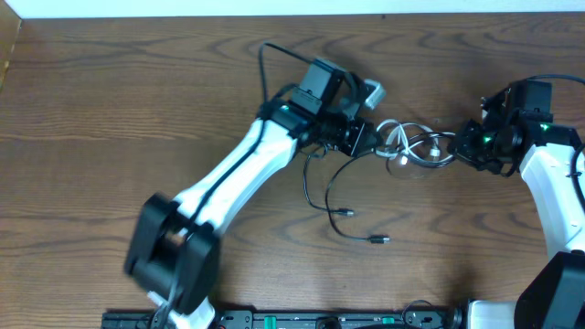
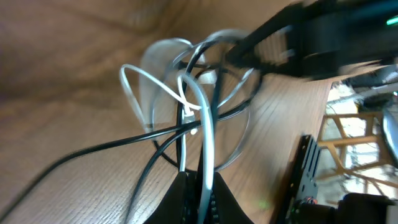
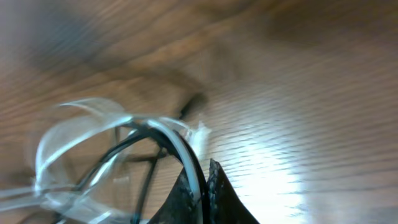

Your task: Untangle cables

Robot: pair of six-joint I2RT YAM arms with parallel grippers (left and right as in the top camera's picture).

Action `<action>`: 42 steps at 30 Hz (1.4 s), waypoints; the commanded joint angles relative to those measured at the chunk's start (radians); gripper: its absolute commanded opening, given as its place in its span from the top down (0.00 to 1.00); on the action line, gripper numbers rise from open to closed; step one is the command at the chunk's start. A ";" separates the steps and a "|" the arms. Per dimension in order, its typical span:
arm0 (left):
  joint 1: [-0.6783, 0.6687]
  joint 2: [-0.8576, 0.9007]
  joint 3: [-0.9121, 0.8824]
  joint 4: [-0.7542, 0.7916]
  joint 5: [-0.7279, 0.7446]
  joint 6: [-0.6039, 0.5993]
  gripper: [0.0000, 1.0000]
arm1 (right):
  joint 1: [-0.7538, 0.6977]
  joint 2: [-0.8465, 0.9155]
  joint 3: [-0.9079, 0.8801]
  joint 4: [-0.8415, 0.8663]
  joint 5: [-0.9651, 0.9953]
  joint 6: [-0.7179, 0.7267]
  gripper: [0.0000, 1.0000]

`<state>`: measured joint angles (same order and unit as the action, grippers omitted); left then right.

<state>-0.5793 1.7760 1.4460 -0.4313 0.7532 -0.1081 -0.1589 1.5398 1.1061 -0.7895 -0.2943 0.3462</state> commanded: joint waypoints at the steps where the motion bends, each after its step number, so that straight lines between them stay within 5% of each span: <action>1: 0.008 -0.167 0.010 -0.009 -0.029 -0.002 0.92 | -0.010 -0.002 -0.024 -0.001 0.132 0.028 0.96; 6: 0.008 -0.359 0.010 -0.038 -0.071 -0.002 0.93 | -0.010 -0.002 -0.086 0.014 0.126 0.023 0.91; 9: 0.008 -0.427 0.010 -0.087 -0.159 -0.002 0.93 | -0.010 -0.002 -0.099 0.009 0.071 -0.031 0.75; 12: 0.008 -0.473 0.010 -0.137 -0.243 -0.002 0.93 | -0.010 -0.002 -0.099 0.008 -0.056 -0.107 0.42; 15: 0.008 -0.497 0.010 -0.179 -0.299 -0.002 0.92 | -0.010 -0.002 -0.097 0.015 -0.406 -0.319 0.30; 19: 0.008 -0.488 0.010 -0.233 -0.381 -0.003 0.92 | -0.010 -0.003 -0.094 0.011 -0.776 -0.518 0.34; 22: 0.008 -0.468 0.010 -0.281 -0.441 -0.016 0.92 | -0.010 -0.003 -0.094 0.017 -0.818 -0.514 0.40; 29: 0.008 -0.398 0.010 -0.316 -0.467 -0.051 0.92 | 0.071 -0.001 -0.095 0.108 -0.495 -0.231 0.43; 36: 0.008 -0.373 0.010 -0.334 -0.517 -0.099 0.92 | 0.251 0.040 -0.095 0.214 -0.179 0.110 0.59; 42: 0.008 -0.345 0.010 -0.428 -0.645 -0.232 0.92 | 0.325 0.131 -0.095 0.235 -0.078 0.200 0.64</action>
<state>-0.5766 1.4055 1.4467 -0.8265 0.2008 -0.2455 0.1444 1.6222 1.0103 -0.5632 -0.4774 0.4389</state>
